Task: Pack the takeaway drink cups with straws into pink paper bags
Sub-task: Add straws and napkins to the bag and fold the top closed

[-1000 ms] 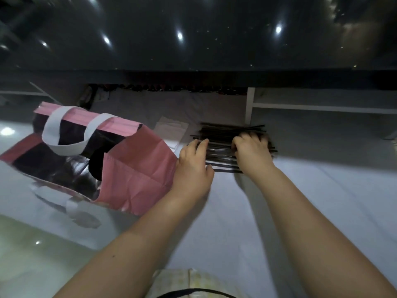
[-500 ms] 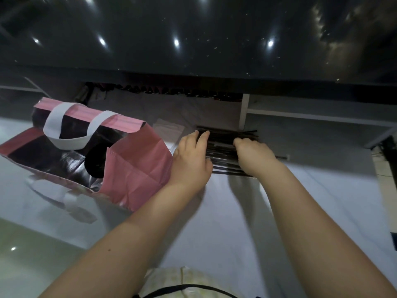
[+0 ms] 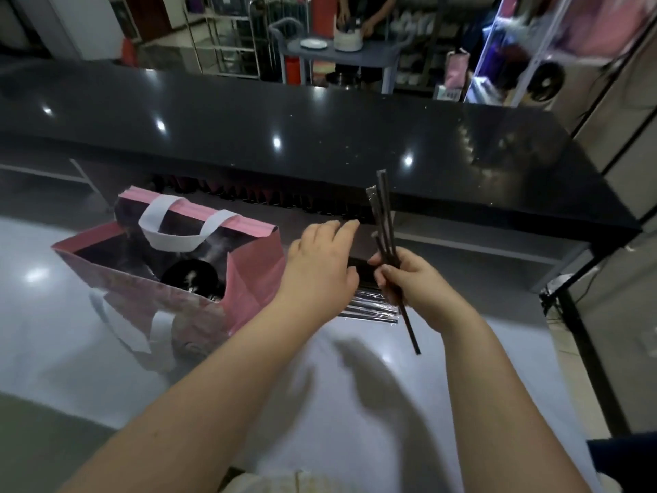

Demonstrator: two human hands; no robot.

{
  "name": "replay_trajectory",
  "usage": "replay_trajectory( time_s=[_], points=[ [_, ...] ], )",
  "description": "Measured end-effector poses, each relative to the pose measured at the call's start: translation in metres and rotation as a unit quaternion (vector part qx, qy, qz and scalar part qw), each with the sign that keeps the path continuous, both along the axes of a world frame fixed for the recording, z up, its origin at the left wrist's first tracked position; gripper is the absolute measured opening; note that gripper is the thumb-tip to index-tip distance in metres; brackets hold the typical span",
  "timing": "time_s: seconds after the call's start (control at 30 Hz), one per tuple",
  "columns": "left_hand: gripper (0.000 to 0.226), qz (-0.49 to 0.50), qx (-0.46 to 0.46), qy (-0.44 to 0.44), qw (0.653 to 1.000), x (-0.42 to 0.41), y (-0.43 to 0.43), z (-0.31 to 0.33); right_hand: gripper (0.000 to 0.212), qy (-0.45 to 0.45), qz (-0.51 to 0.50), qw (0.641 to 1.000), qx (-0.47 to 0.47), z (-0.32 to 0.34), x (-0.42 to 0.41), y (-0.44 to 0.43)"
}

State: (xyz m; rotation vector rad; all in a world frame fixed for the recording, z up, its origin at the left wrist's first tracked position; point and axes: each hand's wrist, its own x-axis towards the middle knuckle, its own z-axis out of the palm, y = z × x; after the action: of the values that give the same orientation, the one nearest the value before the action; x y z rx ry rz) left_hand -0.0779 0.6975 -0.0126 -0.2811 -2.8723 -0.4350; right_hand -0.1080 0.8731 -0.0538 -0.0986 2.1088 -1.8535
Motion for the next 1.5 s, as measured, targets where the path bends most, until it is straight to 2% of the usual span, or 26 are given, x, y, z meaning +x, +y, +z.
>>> replay_trajectory(
  time_s=[0.13, 0.37, 0.43, 0.57, 0.63, 0.73, 0.8, 0.9, 1.03, 1.17, 1.23, 1.33, 1.4, 1.43, 1.5],
  points=[
    [0.063, 0.003, 0.001, -0.005, 1.0, 0.006, -0.014, 0.024, 0.015, -0.009, 0.003, 0.994, -0.111, 0.031, 0.002, -0.011],
    [0.045, -0.024, 0.057, 0.039, 0.997, 0.011, -0.07, 0.065, 0.017, 0.024, 0.013, 0.983, -0.182, 0.078, -0.007, -0.054],
    [0.045, -0.009, 0.059, 0.041, 0.997, 0.011, -0.095, 0.07, 0.018, 0.05, 0.011, 0.986, -0.161, 0.088, -0.007, -0.072],
    [0.044, 0.014, 0.047, 0.043, 0.998, 0.013, -0.15, 0.069, 0.025, 0.132, -0.071, 0.988, -0.044, 0.106, -0.011, -0.111],
    [0.042, 0.006, 0.059, 0.042, 0.997, 0.013, -0.182, 0.066, 0.026, 0.144, -0.102, 0.982, -0.071, 0.118, -0.011, -0.128],
    [0.037, -0.016, 0.103, 0.024, 0.994, 0.004, -0.232, 0.062, 0.028, 0.181, -0.089, 0.972, -0.124, 0.135, -0.009, -0.159],
    [0.029, -0.042, 0.142, -0.025, 0.989, -0.005, -0.26, 0.059, 0.026, 0.201, -0.075, 0.968, -0.128, 0.142, -0.008, -0.187],
    [0.025, -0.088, 0.14, -0.093, 0.982, -0.017, -0.287, 0.053, 0.025, 0.212, -0.082, 0.967, -0.118, 0.146, -0.008, -0.231],
    [0.034, -0.143, 0.108, -0.115, 0.977, -0.036, -0.308, 0.052, 0.025, 0.22, -0.096, 0.962, -0.128, 0.146, -0.01, -0.274],
    [0.067, -0.227, 0.071, -0.1, 0.966, -0.047, -0.314, 0.057, 0.021, 0.219, -0.03, 0.968, -0.121, 0.128, -0.009, -0.297],
    [0.085, -0.268, 0.093, -0.103, 0.953, -0.049, -0.316, 0.056, 0.017, 0.21, 0.019, 0.974, -0.078, 0.108, -0.006, -0.3],
    [0.107, -0.265, 0.068, -0.126, 0.954, -0.053, -0.322, 0.048, 0.024, 0.166, 0.037, 0.975, 0.14, 0.088, -0.003, -0.29],
    [0.112, -0.263, 0.095, -0.134, 0.951, -0.055, -0.327, 0.043, 0.03, 0.128, 0.052, 0.942, 0.305, 0.084, -0.001, -0.282],
    [0.114, -0.262, 0.112, -0.139, 0.948, -0.056, -0.329, 0.041, 0.026, 0.118, 0.059, 0.919, 0.371, 0.081, -0.002, -0.281],
    [0.116, -0.265, 0.133, -0.14, 0.945, -0.057, -0.333, 0.039, 0.016, 0.11, 0.056, 0.88, 0.458, 0.076, -0.004, -0.282]
  ],
)
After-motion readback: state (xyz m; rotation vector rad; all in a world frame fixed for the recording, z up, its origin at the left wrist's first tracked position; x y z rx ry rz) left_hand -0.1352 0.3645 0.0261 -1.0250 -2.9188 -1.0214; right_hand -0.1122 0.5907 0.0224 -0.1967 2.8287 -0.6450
